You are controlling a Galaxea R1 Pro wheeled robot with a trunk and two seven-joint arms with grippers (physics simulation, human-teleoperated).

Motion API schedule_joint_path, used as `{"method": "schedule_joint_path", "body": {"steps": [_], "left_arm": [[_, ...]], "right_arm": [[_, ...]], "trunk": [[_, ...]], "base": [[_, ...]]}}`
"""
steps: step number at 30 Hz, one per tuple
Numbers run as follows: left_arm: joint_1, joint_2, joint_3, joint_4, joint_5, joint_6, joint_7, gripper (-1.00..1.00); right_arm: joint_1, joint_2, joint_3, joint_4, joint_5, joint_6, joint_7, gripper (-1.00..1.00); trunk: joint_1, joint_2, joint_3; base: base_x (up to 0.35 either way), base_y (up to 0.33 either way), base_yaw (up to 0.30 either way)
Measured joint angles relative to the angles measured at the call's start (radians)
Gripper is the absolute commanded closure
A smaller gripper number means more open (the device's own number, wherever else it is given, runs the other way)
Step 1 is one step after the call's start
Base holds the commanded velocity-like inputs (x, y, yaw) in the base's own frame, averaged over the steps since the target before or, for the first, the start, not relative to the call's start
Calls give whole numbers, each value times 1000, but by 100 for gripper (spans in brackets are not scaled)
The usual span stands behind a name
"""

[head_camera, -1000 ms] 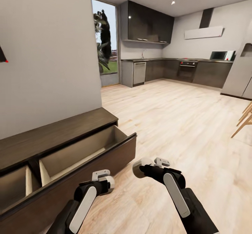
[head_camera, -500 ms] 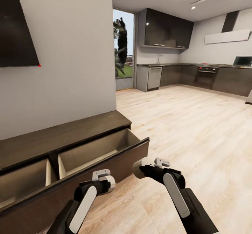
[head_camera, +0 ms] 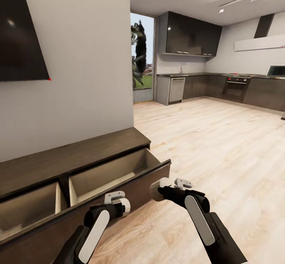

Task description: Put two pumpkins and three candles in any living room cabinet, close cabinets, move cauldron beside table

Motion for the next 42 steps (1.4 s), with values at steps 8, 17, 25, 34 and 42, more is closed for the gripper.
{"method": "schedule_joint_path", "body": {"steps": [8, 17, 25, 34, 42], "left_arm": [[0, 0, 0, 0, 0, 0, 0, 100], [0, 0, 0, 0, 0, 0, 0, 100], [0, 0, 0, 0, 0, 0, 0, 100], [0, 0, 0, 0, 1, 0, 0, 100], [0, 0, 1, 0, 1, 0, 0, 100]], "right_arm": [[0, 0, 0, -14, 1, 2, -2, 100], [0, 0, -1, -11, 0, 2, -1, 100], [0, 1, -2, -6, 0, 1, 0, 100], [0, 3, -1, -2, 3, 1, -4, 100], [0, 2, -1, 1, 4, 1, -5, 100]], "trunk": [[-31, 56, 25], [-65, 119, 53], [-96, 175, 78], [-130, 238, 107], [-161, 294, 132]], "base": [[0, 0, 0], [0, 0, 0], [0, 0, 0], [0, 0, 182], [0, 0, 289]]}}
